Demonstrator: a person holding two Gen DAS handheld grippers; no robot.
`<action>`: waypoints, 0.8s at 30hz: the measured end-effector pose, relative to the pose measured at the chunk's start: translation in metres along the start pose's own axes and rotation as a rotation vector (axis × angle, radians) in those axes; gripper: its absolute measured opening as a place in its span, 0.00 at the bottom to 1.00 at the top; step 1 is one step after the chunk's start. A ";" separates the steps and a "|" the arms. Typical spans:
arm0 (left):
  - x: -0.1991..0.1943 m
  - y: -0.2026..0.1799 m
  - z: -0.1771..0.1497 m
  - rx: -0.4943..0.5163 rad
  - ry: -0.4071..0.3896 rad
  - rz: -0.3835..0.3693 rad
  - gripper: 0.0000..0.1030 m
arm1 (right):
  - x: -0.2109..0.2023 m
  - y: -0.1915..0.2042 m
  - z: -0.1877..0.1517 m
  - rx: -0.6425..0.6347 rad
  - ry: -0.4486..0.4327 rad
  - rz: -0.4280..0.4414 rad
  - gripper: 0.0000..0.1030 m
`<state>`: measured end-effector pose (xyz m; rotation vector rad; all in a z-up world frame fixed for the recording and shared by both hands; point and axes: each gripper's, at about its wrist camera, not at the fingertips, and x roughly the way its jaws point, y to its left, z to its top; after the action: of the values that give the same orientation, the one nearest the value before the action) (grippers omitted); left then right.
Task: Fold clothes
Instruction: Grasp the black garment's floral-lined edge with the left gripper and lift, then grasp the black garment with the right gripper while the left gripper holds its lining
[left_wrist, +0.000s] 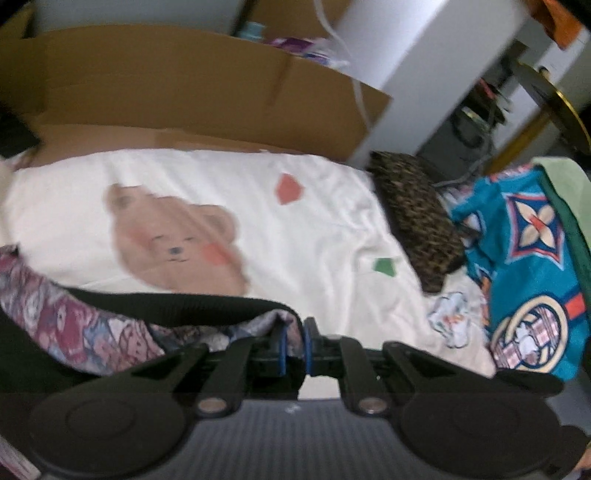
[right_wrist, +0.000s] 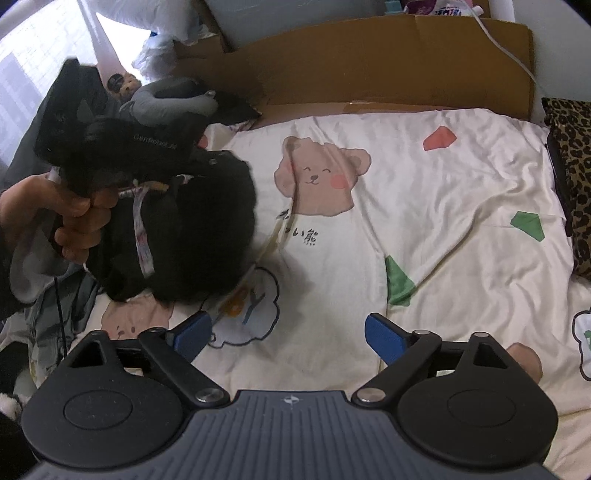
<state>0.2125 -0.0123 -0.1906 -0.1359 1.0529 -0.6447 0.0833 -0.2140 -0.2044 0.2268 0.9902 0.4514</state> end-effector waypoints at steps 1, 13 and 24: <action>0.006 -0.008 0.004 0.013 0.005 -0.009 0.09 | 0.003 -0.002 0.002 0.004 -0.001 0.001 0.89; 0.082 -0.046 0.049 0.067 0.026 -0.108 0.09 | 0.048 -0.045 0.000 0.176 -0.018 0.054 0.89; 0.116 -0.017 0.069 0.048 0.051 -0.011 0.18 | 0.086 -0.072 -0.003 0.273 0.050 0.044 0.83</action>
<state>0.3014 -0.1040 -0.2374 -0.0839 1.0852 -0.6857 0.1395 -0.2377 -0.2982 0.4852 1.0971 0.3630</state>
